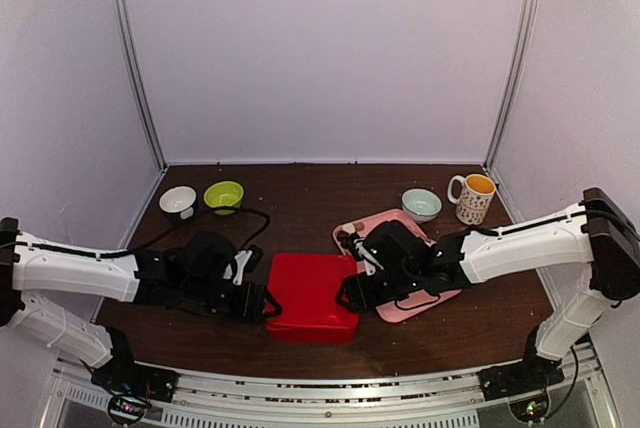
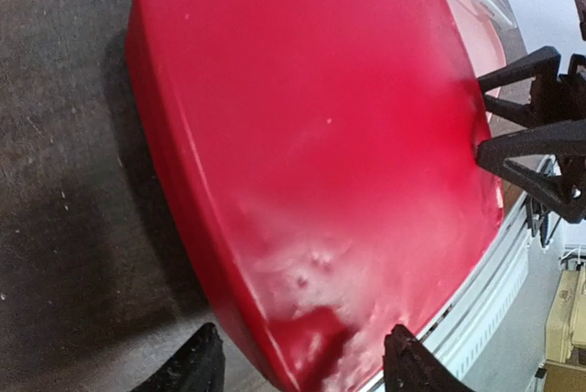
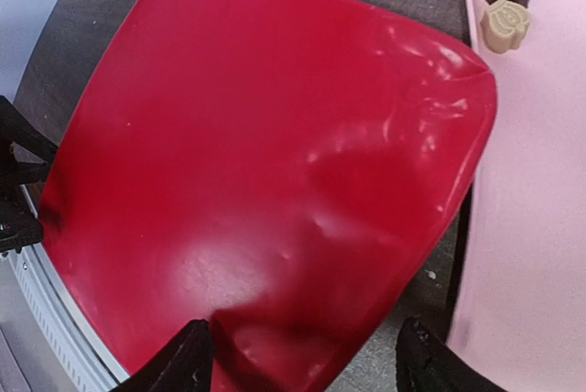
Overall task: Pack the chocolate
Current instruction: Press the box lid onto the packing box.
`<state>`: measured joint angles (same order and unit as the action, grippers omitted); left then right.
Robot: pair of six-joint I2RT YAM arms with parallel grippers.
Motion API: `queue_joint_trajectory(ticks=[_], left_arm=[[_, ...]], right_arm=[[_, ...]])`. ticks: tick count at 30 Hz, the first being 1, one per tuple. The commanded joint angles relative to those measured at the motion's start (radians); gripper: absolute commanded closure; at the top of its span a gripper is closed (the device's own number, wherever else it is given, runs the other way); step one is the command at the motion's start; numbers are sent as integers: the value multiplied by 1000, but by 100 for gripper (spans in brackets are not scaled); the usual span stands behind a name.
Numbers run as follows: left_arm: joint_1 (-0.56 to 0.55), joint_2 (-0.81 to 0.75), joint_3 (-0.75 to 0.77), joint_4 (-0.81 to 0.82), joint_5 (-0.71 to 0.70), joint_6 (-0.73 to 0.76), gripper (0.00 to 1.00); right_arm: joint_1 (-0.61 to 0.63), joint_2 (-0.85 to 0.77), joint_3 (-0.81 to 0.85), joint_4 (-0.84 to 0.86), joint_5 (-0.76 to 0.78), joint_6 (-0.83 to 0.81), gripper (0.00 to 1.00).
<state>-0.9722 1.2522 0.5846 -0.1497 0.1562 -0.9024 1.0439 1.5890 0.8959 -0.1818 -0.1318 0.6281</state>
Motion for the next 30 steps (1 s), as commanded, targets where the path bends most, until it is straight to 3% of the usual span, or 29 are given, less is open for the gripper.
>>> queue_joint_trajectory(ticks=[1, 6, 12, 18, 22, 26, 30], left_arm=[[6, 25, -28, -5, 49, -55, 42], [40, 4, -78, -83, -5, -82, 51], [42, -31, -205, 110, 145, -166, 60], [-1, -16, -167, 14, 165, -137, 61], [9, -17, -139, -69, 87, -121, 62], [17, 17, -151, 0, 122, -133, 65], [36, 33, -116, -57, 57, -103, 66]], right_arm=[[24, 25, 36, -14, -71, -7, 33], [105, 57, 74, -56, -94, -2, 37], [140, 83, 106, -77, -79, -11, 36], [130, 132, 198, -86, -171, -69, 46], [162, 139, 220, -112, -208, -77, 46], [167, 118, 196, -120, -203, -76, 45], [181, 112, 218, -152, -239, -99, 46]])
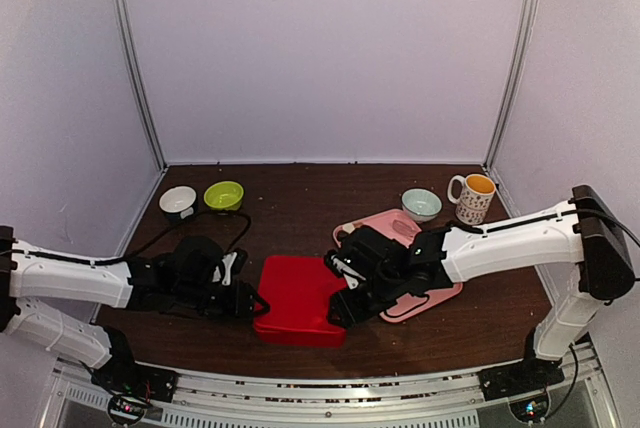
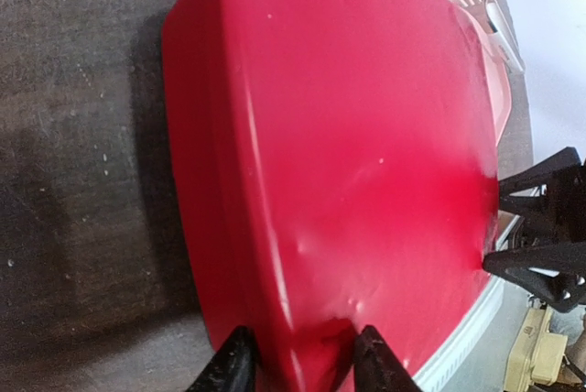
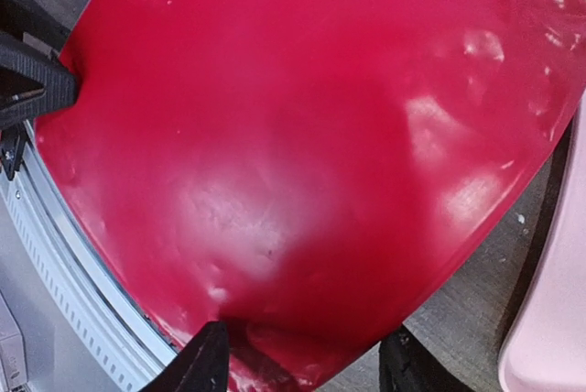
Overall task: Pack the chocolate
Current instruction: Press the box lid onto the packing box.
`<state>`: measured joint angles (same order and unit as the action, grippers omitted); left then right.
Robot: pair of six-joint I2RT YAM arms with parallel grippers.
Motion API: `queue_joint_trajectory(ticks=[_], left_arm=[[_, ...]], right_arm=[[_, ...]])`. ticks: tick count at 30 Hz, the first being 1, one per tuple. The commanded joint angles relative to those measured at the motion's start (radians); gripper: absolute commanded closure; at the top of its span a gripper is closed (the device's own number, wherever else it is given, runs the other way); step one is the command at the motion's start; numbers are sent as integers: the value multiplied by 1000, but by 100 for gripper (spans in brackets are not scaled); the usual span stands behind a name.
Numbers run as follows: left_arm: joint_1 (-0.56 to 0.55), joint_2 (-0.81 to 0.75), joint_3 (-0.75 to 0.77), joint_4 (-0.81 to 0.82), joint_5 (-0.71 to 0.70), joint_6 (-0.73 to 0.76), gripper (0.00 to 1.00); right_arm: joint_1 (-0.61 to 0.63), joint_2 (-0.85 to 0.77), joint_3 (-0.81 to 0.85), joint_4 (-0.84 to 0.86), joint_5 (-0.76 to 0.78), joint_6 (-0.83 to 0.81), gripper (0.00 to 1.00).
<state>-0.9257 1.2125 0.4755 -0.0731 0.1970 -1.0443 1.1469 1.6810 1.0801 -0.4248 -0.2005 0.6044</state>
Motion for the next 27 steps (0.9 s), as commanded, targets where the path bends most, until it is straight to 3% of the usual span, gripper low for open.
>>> queue_joint_trajectory(ticks=[1, 4, 7, 10, 14, 19, 24, 27], left_arm=[[1, 68, 19, -154, -7, 51, 63], [5, 32, 107, -279, -84, 88, 51], [5, -27, 151, -350, -112, 107, 35], [5, -97, 155, -407, -106, 110, 32], [-1, -165, 132, -432, -25, 76, 39], [-113, -219, 72, -300, 39, -106, 43], [-175, -263, -12, -216, 12, -243, 66], [-166, -275, -71, -172, -18, -272, 71]], right_arm=[[80, 11, 40, 67, -137, -75, 43], [36, -39, 11, 51, -73, -71, 30], [-63, -81, -20, 46, -76, -108, 26], [-124, -89, 10, 17, -62, -170, 23], [-183, -27, 109, -14, -62, -235, 23], [-242, 127, 268, -9, -101, -300, 23], [-275, 268, 431, -44, -147, -347, 23], [-277, 349, 511, -90, -154, -375, 23]])
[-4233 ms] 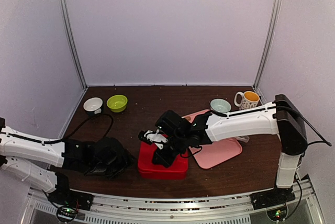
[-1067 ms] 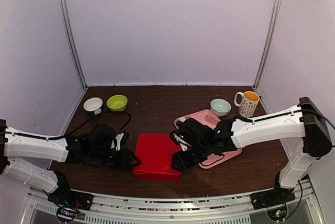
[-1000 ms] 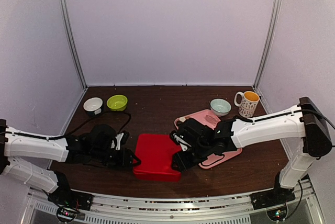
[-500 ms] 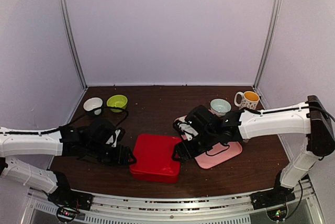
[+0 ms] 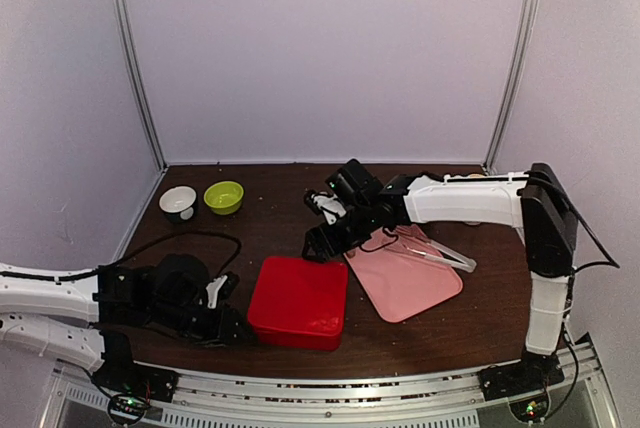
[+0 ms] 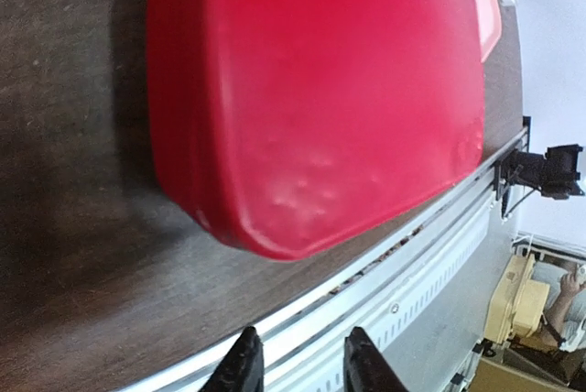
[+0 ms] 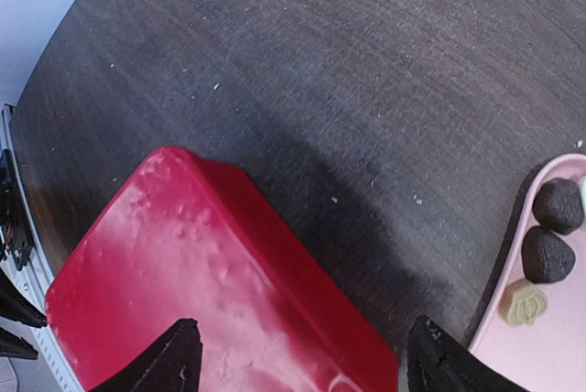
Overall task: Pack the chocolate
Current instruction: Press the box lid onto the packing box, then rotate the packed packing box at the center of the board.
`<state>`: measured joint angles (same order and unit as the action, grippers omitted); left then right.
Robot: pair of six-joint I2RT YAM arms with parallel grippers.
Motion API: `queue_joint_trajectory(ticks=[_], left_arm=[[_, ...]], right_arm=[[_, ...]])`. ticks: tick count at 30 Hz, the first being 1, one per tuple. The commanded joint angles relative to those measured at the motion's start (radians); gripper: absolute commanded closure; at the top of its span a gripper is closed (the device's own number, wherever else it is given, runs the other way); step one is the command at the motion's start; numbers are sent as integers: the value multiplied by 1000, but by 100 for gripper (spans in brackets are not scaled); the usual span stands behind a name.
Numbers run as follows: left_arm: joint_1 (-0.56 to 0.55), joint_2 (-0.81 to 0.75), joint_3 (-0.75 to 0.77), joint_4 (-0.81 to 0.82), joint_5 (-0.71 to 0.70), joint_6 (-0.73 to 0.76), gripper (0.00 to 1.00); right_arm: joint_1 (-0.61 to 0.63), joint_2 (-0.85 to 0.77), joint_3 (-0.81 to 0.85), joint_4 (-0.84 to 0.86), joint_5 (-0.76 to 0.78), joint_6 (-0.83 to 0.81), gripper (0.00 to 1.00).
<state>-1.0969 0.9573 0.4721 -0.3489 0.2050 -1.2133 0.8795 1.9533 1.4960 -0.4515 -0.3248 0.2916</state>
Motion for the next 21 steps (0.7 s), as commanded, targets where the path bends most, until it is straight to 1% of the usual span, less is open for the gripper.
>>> queue_joint_trajectory(ticks=[1, 4, 5, 6, 8, 10, 12, 14, 16, 18, 19, 21], left_arm=[[15, -15, -92, 149, -22, -105, 71], [81, 33, -194, 348, 40, -116, 63], [103, 62, -230, 476, 68, -117, 62], [123, 90, -251, 554, 84, -119, 61], [160, 153, -243, 617, 112, -94, 61], [187, 226, -200, 602, 132, -52, 61], [226, 310, -153, 640, 160, 0, 64], [294, 392, -141, 730, 194, 8, 68], [374, 476, -135, 859, 232, 5, 70], [443, 568, -54, 896, 269, 28, 71], [465, 617, 1, 887, 288, 53, 71], [493, 714, 143, 816, 324, 122, 70]], right_arm=[[-10, 103, 112, -75, -32, -69, 23], [-10, 144, 115, -76, -85, -77, 24], [-10, 145, 100, -64, -116, -74, 25], [-11, 142, 82, -53, -150, -71, 26], [-10, 112, 22, -20, -210, -58, 27], [-9, 51, -75, 41, -269, -34, 28], [-9, -16, -182, 110, -313, 0, 28], [-9, -79, -281, 159, -330, 35, 28], [-5, -141, -369, 202, -332, 74, 28], [9, -186, -441, 234, -322, 113, 28], [23, -209, -469, 251, -314, 135, 28], [58, -245, -507, 267, -294, 163, 29]])
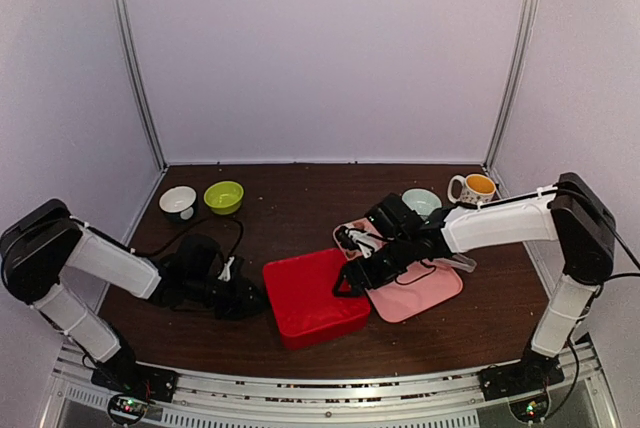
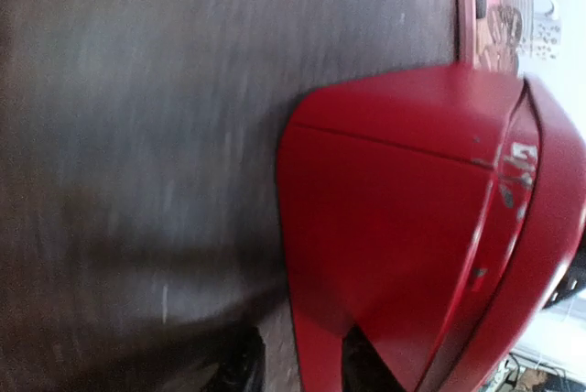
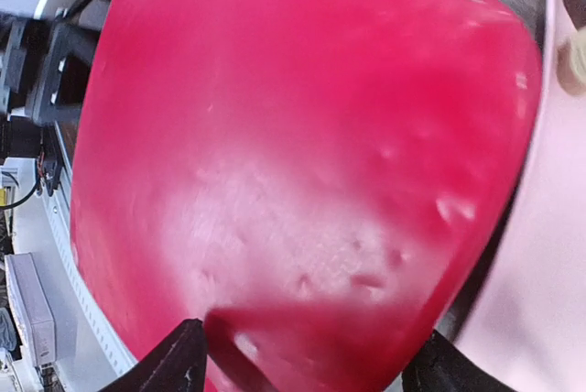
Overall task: Pack the chocolate
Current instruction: Rotate the packed packing box at the center of the board, then reset both arms
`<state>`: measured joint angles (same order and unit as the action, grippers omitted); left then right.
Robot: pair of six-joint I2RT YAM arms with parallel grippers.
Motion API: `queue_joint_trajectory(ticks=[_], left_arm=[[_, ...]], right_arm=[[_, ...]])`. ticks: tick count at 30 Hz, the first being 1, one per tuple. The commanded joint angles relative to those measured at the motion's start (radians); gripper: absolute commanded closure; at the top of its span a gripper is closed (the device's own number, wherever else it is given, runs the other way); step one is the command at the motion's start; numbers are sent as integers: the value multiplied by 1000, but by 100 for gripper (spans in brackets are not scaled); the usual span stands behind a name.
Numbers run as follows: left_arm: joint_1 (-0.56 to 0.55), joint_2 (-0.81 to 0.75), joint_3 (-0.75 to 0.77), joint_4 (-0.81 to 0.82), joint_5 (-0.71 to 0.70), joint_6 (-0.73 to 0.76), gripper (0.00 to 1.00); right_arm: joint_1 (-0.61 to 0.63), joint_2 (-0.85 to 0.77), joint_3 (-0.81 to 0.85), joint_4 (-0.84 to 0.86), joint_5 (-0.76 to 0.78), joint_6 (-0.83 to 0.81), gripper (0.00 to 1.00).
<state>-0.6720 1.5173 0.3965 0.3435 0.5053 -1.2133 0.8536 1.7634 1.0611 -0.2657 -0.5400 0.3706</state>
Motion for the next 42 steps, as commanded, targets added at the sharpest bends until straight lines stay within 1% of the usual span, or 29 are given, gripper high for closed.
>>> queue_joint_trajectory(ticks=[1, 4, 8, 10, 11, 13, 15, 17, 20, 21, 23, 25, 26, 27, 28, 29, 31, 33, 34, 35, 36, 38, 39, 41, 42], left_arm=[[75, 199, 286, 84, 38, 153, 70], [87, 294, 454, -57, 42, 241, 67], [111, 328, 574, -236, -40, 348, 65], [122, 348, 637, -289, -46, 395, 64], [124, 353, 664, -321, -53, 416, 63], [127, 343, 708, -409, -114, 468, 61], [127, 302, 718, -482, -204, 522, 59], [126, 240, 688, -514, -274, 563, 58], [127, 134, 636, -551, -351, 631, 54], [127, 93, 620, -569, -385, 648, 52], [127, 5, 587, -604, -458, 680, 46], [127, -111, 548, -620, -524, 708, 35], [127, -167, 527, -618, -550, 725, 22], [126, -217, 499, -602, -569, 751, 5], [127, -273, 467, -574, -587, 777, 3], [127, -327, 436, -548, -613, 798, 2], [127, -411, 390, -510, -686, 844, 2], [127, -477, 354, -489, -766, 885, 2], [127, -505, 322, -468, -799, 914, 2], [126, -531, 294, -436, -819, 956, 2], [127, -554, 272, -411, -851, 980, 2], [128, -581, 227, -363, -970, 982, 2], [129, -588, 210, -340, -1033, 995, 2], [147, -582, 166, -265, -1138, 1038, 2], [172, -568, 152, -238, -1155, 1047, 2]], right_arm=[[102, -71, -82, 78, -62, 96, 29], [126, -109, -103, 68, 12, 130, 28], [133, -148, -131, 73, 51, 171, 28], [144, -155, -137, 85, 57, 188, 28], [147, -161, -138, 81, 74, 193, 28], [145, -191, -145, 71, 127, 199, 28], [143, -252, -147, 41, 204, 186, 28], [138, -332, -161, 22, 291, 162, 27], [111, -465, -197, 15, 375, 122, 26], [101, -516, -206, 8, 432, 107, 26], [74, -625, -231, 2, 558, 74, 23], [43, -732, -255, -9, 682, 38, 20], [29, -777, -268, -14, 749, 14, 17], [16, -818, -282, -15, 821, -11, 15], [7, -849, -296, -13, 902, -39, 13], [1, -879, -310, -7, 1001, -75, 11], [-3, -916, -342, 13, 1135, -154, 3], [-4, -949, -401, 99, 1174, -310, 3], [-4, -973, -439, 163, 1199, -360, 3], [-8, -1006, -504, 259, 1241, -376, 1], [-19, -1032, -560, 344, 1249, -397, 0], [-71, -1084, -676, 505, 1159, -457, 2], [-116, -1102, -738, 604, 1127, -483, 3], [-196, -1111, -850, 808, 1125, -491, 4], [-247, -1100, -890, 875, 1125, -481, 5]])
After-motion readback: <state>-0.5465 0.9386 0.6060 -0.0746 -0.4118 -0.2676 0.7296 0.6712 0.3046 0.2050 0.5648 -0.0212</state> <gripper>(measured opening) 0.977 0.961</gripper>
